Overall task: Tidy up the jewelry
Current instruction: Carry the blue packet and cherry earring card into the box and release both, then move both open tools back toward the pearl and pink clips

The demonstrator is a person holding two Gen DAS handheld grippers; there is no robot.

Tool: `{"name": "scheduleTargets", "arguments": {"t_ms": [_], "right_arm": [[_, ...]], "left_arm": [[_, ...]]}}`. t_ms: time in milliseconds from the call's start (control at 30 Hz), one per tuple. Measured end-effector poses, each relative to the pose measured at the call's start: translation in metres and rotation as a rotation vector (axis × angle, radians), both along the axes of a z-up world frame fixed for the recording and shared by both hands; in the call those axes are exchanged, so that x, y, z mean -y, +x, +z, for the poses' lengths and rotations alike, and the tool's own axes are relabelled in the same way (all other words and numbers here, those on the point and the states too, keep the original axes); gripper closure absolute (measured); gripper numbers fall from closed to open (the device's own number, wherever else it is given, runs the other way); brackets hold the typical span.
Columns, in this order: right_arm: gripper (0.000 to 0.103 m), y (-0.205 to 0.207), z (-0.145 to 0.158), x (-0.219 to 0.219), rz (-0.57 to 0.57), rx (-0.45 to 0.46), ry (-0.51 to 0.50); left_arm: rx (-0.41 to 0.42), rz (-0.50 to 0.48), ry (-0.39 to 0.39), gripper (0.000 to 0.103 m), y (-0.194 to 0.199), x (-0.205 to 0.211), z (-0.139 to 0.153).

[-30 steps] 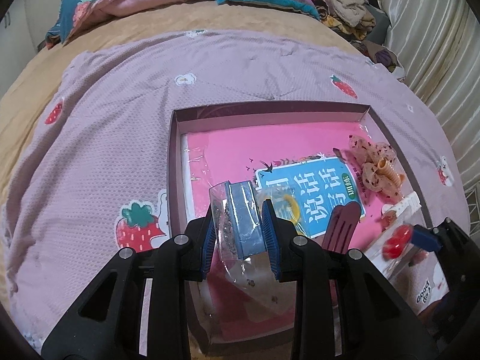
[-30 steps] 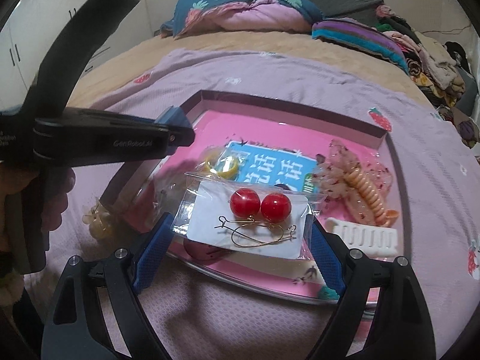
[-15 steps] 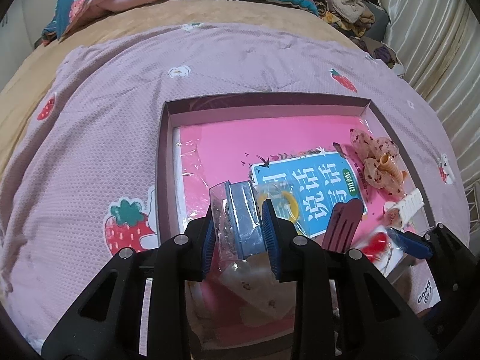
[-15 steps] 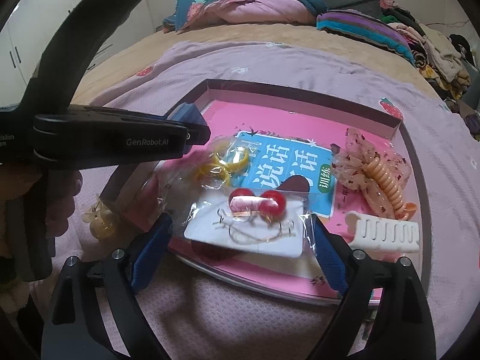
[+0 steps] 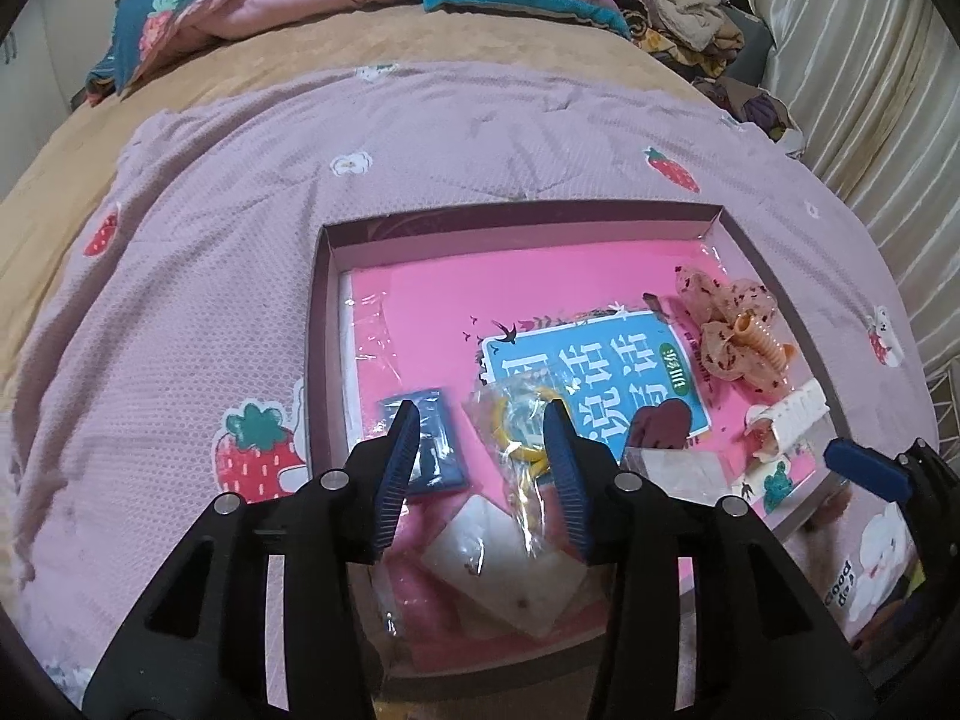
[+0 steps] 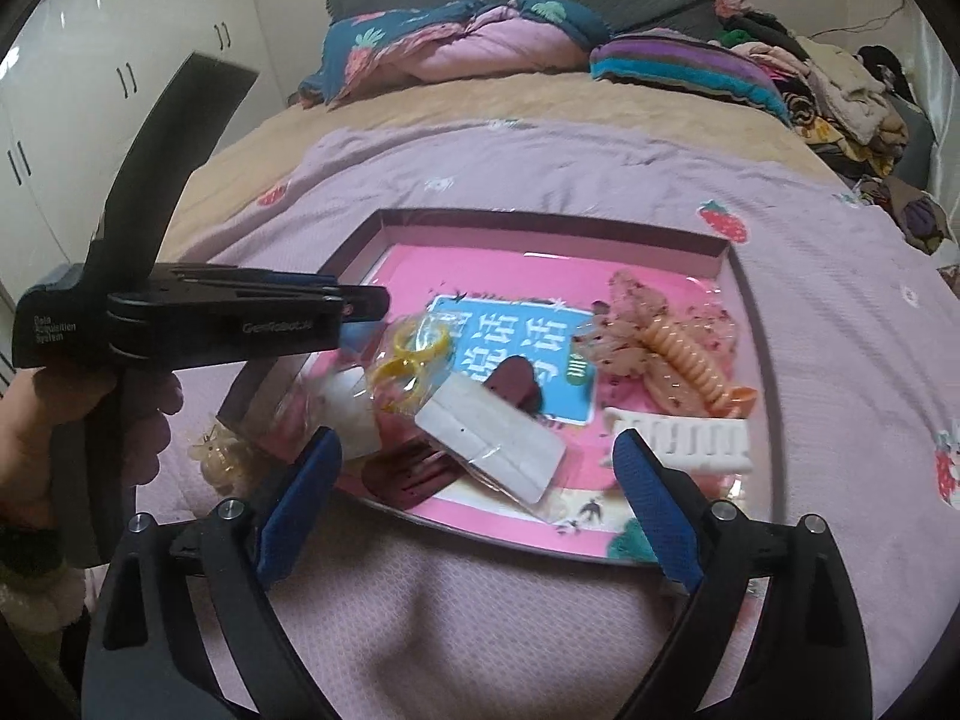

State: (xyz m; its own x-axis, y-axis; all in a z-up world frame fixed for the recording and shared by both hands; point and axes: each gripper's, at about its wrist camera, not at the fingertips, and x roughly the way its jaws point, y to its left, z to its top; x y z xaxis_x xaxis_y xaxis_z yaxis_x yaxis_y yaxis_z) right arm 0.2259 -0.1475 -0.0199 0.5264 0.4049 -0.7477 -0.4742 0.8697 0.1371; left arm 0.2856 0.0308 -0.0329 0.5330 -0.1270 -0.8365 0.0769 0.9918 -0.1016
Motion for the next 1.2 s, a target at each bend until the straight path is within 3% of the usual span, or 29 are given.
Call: {"name": "scheduleTargets", "arguments": {"t_ms": [300,367,667,933,1200], "right_arm": [[0.01,-0.014,0.02,0.024,-0.042,0.045,0.006],[0.009,-0.017,0.025,0.03,-0.054,0.054,0.011],[0.006,-0.03,0.053,0.061,-0.125,0.112,0.037],[0.005,-0.048,0.075,0.083,-0.16,0.16,0.059],[0.005,-0.065,0.09,0.099,-0.181,0.196,0.09]], "left_arm": [[0.046,0.009,0.002,0.059,-0.017,0.002,0.024],[0.057,0.014,-0.001,0.05,-0.021,0.001,0.031],[0.126,0.015,-0.001,0.04,-0.044,0.005,0.065],[0.177,0.009,-0.006,0.019,-0.071,0.012,0.089],[0.215,0.007,0.004,0.012,-0.099,0.017,0.105]]}}
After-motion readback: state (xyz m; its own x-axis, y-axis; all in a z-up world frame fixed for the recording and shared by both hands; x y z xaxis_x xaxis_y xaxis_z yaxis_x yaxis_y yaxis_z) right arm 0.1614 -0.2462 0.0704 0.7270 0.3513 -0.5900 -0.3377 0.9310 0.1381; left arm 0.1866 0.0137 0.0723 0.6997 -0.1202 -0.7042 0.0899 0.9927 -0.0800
